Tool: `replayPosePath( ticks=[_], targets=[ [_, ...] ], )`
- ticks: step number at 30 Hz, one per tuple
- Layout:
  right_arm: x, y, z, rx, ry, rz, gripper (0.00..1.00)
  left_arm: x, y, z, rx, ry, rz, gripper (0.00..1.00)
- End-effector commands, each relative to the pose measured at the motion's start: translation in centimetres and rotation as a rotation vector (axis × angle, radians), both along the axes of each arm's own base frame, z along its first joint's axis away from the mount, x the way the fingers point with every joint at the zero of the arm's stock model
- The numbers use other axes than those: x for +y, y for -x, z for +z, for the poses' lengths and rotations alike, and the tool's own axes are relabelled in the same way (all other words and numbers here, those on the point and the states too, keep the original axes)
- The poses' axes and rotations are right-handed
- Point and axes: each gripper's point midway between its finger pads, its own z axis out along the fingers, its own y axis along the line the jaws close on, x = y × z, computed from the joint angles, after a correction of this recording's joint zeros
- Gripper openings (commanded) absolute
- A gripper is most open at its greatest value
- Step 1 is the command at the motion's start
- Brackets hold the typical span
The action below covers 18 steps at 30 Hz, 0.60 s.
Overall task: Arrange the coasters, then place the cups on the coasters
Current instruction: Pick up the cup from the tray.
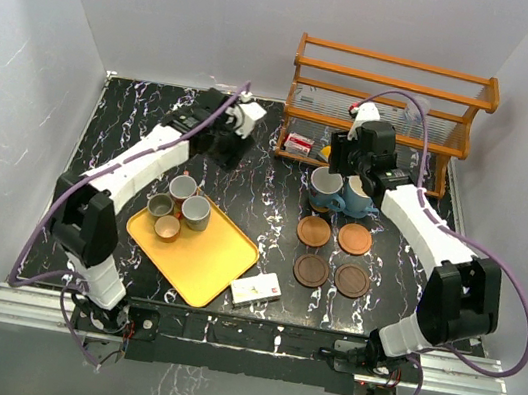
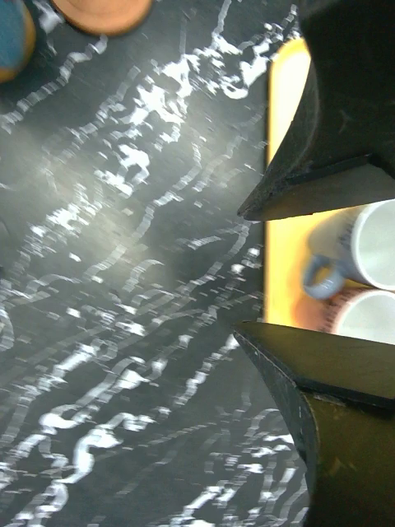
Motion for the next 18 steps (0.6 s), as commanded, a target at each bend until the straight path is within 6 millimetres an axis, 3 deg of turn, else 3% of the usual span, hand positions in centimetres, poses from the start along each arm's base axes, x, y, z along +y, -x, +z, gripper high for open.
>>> replayPosePath(
  ticks=[1,8,12,18],
  targets=[
    [1.7,1.2,3.4,-0.095,0.019,0.201,0.54,4.2,3.0,2.4,0.034,0.052,0.033,0.52],
    [3.5,4.2,2.8,-0.102,-0.008,0.427,0.58,7.9,7.0,0.8,0.13,0.012,0.046,0.52],
    [3.2,5.4,2.5,-0.108,-0.036,0.482,0.58,9.7,6.4,1.0,0.122,0.011,0.113,0.53],
    [1.9,5.9,2.5,-0.11,-0.065,0.483,0.58,12.2,5.0,-0.7,0.186,-0.024,0.226,0.51]
  ],
)
